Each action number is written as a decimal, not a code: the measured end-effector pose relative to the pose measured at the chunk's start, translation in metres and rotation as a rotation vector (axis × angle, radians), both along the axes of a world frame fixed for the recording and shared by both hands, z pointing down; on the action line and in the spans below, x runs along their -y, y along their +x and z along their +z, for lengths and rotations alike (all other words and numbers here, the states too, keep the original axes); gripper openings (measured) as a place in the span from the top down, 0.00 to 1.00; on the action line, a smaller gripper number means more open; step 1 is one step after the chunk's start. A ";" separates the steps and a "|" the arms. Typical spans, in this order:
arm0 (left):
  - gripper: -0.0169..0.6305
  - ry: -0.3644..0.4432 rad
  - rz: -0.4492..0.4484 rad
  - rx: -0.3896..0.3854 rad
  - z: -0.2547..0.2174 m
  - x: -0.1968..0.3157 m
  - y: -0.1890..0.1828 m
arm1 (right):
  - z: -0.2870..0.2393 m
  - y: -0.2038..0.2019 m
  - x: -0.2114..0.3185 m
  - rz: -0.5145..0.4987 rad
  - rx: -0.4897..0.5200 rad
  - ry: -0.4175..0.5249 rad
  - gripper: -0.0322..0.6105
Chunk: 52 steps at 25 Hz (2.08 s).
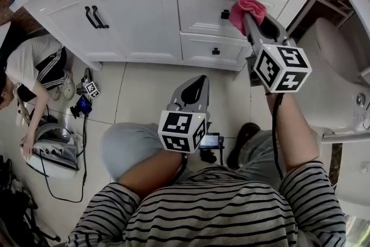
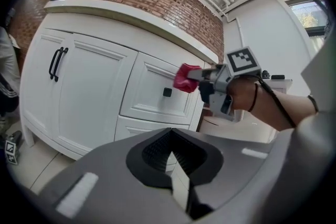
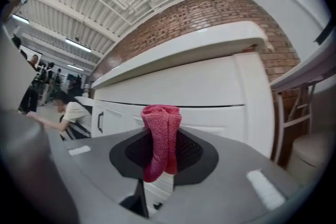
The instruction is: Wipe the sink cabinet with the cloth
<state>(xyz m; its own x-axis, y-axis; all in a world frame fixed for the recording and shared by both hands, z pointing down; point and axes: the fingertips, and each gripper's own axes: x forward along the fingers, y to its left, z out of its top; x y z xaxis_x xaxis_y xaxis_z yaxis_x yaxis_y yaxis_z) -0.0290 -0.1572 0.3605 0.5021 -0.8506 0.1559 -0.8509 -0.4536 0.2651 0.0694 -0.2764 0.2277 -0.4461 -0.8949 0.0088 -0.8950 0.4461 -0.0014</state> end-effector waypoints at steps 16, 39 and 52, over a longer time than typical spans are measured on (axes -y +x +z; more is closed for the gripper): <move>0.97 -0.005 -0.025 0.015 0.005 0.004 -0.013 | 0.054 -0.070 0.039 -0.048 -0.153 -0.069 0.81; 0.97 -0.007 -0.034 -0.015 0.001 0.003 -0.014 | 0.102 -0.097 0.019 -0.208 -0.054 -0.118 0.81; 0.97 -0.005 -0.035 -0.024 -0.001 0.003 -0.018 | 0.144 0.026 0.038 0.063 -0.108 -0.177 0.81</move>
